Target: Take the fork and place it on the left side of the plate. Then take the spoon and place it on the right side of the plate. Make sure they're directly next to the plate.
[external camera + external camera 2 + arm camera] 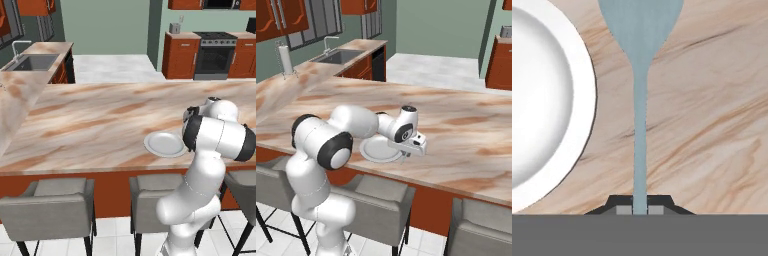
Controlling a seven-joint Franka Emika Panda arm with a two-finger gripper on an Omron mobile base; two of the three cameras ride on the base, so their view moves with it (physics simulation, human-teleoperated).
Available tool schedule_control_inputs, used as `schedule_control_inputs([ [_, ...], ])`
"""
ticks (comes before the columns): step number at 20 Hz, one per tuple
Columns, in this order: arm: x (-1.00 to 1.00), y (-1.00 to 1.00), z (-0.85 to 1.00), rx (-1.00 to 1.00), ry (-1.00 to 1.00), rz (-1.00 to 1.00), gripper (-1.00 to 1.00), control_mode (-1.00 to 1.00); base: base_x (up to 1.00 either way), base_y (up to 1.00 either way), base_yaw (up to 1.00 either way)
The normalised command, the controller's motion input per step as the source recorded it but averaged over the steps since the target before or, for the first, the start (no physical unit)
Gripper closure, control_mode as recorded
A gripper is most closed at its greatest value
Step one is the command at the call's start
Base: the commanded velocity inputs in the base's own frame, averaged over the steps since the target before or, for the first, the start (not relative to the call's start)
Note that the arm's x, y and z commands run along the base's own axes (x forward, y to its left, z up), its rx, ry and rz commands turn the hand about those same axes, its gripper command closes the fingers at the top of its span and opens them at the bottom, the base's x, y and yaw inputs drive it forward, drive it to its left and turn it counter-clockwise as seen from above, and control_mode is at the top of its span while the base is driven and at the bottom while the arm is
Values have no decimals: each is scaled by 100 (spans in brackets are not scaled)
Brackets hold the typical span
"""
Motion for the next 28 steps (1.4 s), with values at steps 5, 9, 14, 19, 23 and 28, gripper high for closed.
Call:
schedule_control_inputs([
  [5,7,0,-18,0,0,0,100,-100,0,0,0],
  [9,14,0,-12,0,0,0,100,-100,0,0,0],
  [14,19,0,-13,0,0,0,100,-100,0,0,0],
  [19,19,0,-12,0,0,0,100,-100,0,0,0],
  [23,13,0,-17,0,0,0,100,-100,0,0,0],
  [28,3,0,-11,0,0,0,-100,-100,0,0,0],
])
